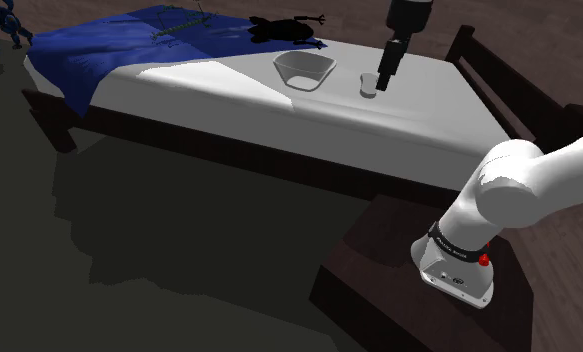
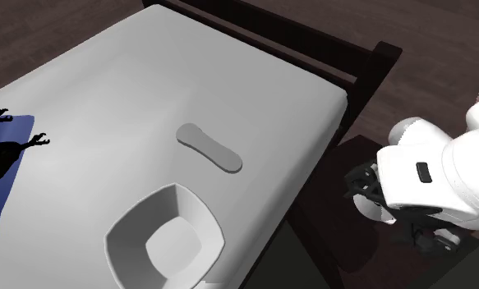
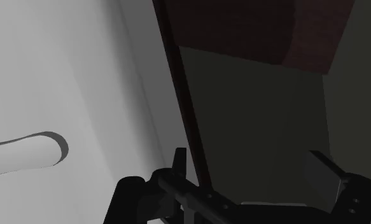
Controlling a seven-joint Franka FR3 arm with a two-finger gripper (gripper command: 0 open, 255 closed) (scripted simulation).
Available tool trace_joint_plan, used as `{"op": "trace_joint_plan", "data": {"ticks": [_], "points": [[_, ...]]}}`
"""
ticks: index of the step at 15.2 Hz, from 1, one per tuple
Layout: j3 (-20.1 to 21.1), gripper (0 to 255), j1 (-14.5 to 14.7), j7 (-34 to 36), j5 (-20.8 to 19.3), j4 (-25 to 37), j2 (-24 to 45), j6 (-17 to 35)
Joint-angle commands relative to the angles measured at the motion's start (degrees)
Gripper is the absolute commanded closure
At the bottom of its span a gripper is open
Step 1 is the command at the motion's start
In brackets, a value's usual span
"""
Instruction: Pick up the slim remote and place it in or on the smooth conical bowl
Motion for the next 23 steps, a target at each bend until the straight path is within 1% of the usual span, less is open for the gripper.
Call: {"op": "trace_joint_plan", "data": {"ticks": [1, 6, 11, 17, 23], "points": [[0.0, 0, 0.0, 0.0, 0.0, 0.0, 0.0, 0.0], [-1.46, 0, -4.51, 6.12, -0.7, 3.69, 9.03, 5.2], [-3.42, 0, -8.5, 11.99, -1.23, 8.19, 17.62, 9.18], [-6.39, 0, -12.77, 18.52, -1.31, 14.2, 27.13, 12.62], [-9.93, 0, -16.63, 24.38, -0.51, 20.34, 35.68, 14.98]]}}
